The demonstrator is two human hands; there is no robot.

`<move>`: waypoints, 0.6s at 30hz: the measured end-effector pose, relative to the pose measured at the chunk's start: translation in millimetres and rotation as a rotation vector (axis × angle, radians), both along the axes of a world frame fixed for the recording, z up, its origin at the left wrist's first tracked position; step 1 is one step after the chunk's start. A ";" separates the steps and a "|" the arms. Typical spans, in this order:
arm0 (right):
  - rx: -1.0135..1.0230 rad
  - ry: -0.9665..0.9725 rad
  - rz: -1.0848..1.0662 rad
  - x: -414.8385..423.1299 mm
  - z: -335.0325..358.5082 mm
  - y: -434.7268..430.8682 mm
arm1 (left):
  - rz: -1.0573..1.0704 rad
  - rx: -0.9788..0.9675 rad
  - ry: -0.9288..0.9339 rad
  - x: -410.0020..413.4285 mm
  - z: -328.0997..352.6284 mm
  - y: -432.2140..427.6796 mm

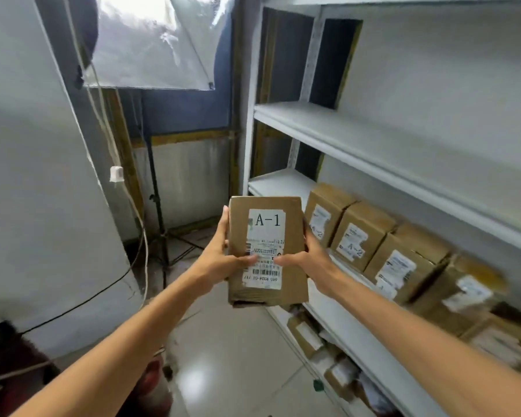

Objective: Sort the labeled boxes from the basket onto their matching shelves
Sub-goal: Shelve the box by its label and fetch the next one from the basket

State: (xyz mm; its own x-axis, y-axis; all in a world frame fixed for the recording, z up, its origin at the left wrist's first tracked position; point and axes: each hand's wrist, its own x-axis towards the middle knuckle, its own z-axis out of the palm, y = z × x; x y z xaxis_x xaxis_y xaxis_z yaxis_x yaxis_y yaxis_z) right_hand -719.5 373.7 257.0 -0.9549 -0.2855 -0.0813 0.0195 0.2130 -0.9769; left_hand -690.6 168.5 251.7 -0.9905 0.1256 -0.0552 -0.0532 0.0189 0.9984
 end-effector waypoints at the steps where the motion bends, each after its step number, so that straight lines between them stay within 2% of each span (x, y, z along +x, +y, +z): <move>1: 0.000 0.010 -0.026 -5.5 3.1 8.2 | -0.034 0.007 0.007 -12.6 3.3 7.6; 8: -0.059 0.116 -0.265 -35.6 26.4 80.8 | -0.252 0.055 0.091 -87.6 40.0 78.5; 12: -0.047 0.221 -0.414 -43.0 51.0 121.1 | -0.334 0.004 0.176 -122.1 67.2 125.0; 18: 0.002 0.282 -0.620 -48.6 106.0 174.8 | -0.550 0.071 0.313 -170.1 118.6 187.4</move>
State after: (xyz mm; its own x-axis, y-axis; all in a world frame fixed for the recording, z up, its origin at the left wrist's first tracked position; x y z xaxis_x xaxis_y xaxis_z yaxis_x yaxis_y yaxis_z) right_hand -768.1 548.5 362.9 -0.9268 0.3211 0.1948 -0.1170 0.2461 -0.9622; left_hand -860.7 355.9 370.4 -0.7479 0.6134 0.2538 0.2400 -0.1066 0.9649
